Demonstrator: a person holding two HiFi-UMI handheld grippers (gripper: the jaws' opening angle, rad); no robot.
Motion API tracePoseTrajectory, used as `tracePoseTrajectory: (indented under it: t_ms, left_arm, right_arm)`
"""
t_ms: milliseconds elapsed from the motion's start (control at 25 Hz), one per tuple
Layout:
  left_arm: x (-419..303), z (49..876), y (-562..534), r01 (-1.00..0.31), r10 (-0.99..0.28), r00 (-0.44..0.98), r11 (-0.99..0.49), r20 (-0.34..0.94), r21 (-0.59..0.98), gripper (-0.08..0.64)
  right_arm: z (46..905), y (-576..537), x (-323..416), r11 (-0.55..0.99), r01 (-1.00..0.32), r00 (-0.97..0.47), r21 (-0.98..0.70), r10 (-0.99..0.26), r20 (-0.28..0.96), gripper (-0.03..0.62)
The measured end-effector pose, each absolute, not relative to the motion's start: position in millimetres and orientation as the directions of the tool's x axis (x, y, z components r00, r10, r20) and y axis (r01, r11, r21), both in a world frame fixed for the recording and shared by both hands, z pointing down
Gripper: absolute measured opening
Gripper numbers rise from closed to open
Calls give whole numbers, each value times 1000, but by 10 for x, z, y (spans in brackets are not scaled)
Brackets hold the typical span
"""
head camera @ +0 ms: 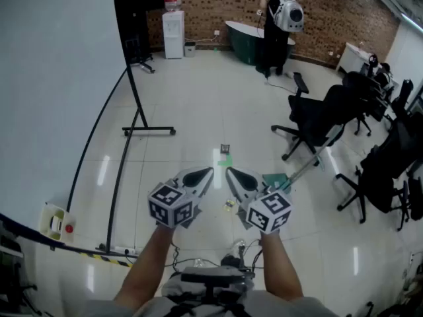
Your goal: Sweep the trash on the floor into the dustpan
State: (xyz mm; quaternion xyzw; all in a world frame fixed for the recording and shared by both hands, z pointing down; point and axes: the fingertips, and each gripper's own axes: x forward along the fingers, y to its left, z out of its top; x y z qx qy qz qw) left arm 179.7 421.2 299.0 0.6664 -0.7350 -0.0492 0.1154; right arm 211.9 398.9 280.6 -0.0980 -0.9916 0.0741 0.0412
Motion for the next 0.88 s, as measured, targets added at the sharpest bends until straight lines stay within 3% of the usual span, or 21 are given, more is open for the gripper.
tracePoseTrajectory:
  t_ms: [880]
  left_arm:
    - [2572, 3104, 1304, -961, -959, 244, -218, 144, 173, 5]
  right_arm:
    - [2909, 1135, 3018, 975, -180, -983, -127, -172, 70, 5]
